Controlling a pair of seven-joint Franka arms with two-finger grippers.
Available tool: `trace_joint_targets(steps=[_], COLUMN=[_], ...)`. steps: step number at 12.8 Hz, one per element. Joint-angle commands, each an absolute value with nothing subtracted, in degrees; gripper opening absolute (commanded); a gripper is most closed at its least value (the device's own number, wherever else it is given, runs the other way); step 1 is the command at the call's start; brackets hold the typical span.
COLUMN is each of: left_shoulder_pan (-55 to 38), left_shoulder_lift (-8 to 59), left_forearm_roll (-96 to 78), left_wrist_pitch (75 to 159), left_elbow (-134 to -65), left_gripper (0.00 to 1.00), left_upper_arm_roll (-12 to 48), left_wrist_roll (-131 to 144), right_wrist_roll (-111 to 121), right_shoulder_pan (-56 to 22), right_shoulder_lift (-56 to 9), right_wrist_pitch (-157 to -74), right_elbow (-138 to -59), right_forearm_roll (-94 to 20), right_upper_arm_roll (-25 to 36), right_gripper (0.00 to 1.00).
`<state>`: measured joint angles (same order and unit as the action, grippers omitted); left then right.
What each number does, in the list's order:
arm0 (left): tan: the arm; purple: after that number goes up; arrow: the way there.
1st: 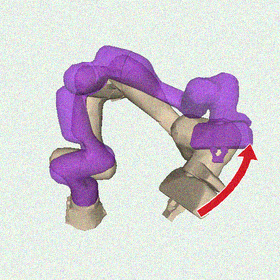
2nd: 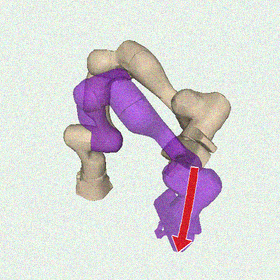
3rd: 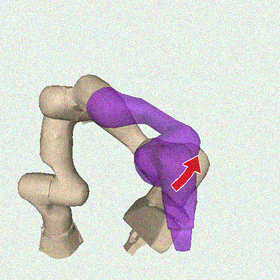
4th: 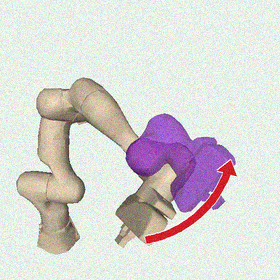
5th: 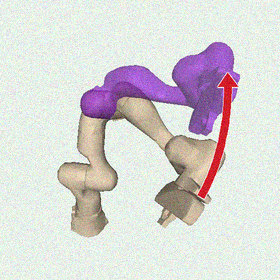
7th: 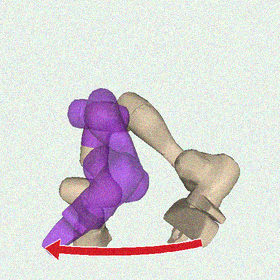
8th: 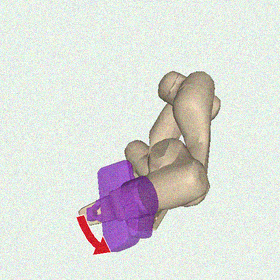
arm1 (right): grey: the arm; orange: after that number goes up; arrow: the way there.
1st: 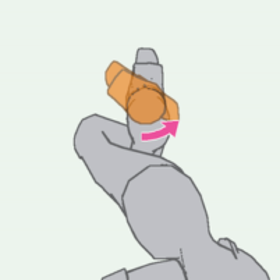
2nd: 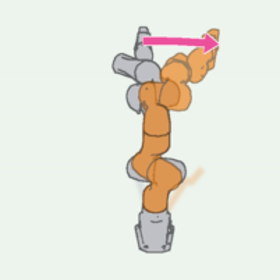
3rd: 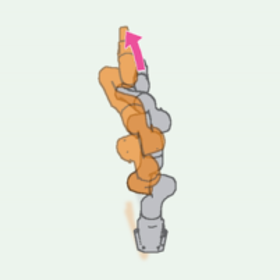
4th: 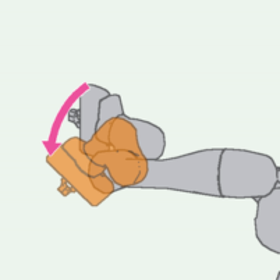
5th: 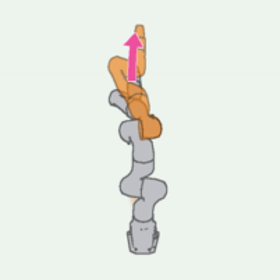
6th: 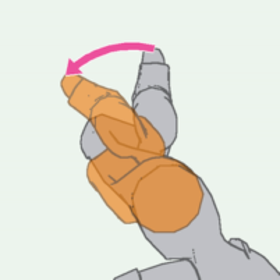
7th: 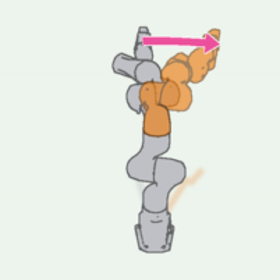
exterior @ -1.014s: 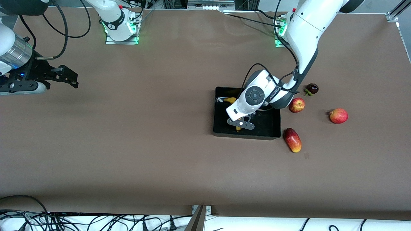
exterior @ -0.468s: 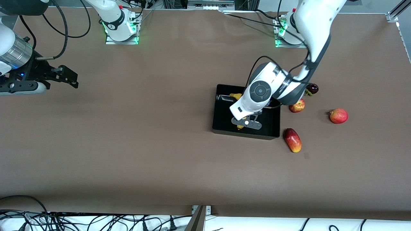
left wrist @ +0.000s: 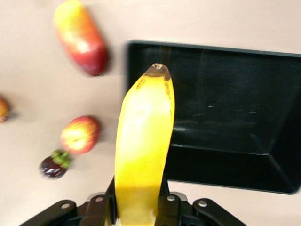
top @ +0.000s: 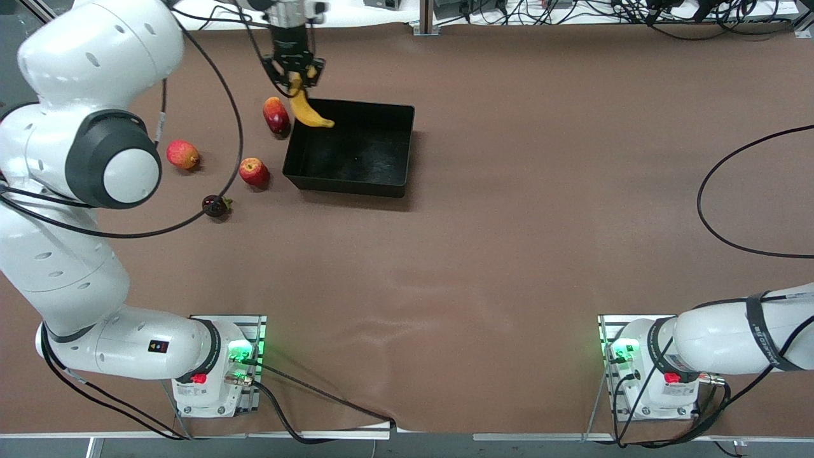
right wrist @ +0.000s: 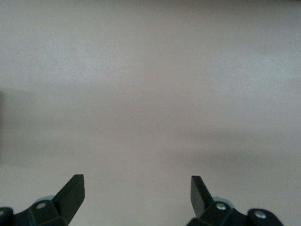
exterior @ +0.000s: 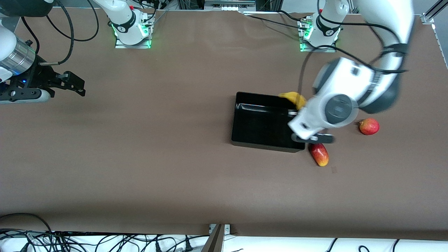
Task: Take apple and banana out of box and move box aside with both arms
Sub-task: 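Lift the banana out and lower it beside the apple with the left gripper, then open the left gripper and withdraw while the right gripper reaches the tray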
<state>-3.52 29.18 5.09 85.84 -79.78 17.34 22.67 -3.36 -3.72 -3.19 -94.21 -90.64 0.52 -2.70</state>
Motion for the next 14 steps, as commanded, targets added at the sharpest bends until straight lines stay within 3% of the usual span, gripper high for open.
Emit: trace_joint_targets(steps=[1, 3, 6, 10, 14], left_shoulder_pan=[4.0, 10.3, 15.9, 17.3, 18.3], left_shoulder_lift=[31.7, 33.7, 37.9, 39.3, 40.6], left_forearm_roll=[4.1, 9.1, 13.4, 16.3, 20.7], left_wrist_pitch=[84.1, 84.8, 95.3, 110.8, 118.6], left_elbow=[-80.4, -81.1, -83.1, -90.7, -93.4], left_gripper=[0.00, 0.00, 0.00, 0.00, 0.02], left_upper_arm_roll=[17.4, 17.4, 17.4, 17.1, 16.8], left_wrist_roll=[18.5, 9.6, -2.4, -3.9, -4.7], right_wrist_roll=[-3.3, -3.3, -3.3, -2.6, -2.4], right_shoulder_pan=[-3.0, -3.1, -3.3, -3.3, -6.1], right_shoulder_lift=[-3.3, -3.3, -3.3, -5.4, -8.0], right_wrist_pitch=[-94.0, -94.0, -94.0, -96.9, -97.0], right_elbow=[-90.1, -90.1, -90.1, -90.1, -90.1], right_forearm_roll=[0.1, 0.2, 0.1, -1.8, -1.1], right_upper_arm_roll=[-3.2, -3.2, -3.3, -3.5, -3.8], right_gripper=[1.00, 1.00, 1.00, 1.00, 1.00])
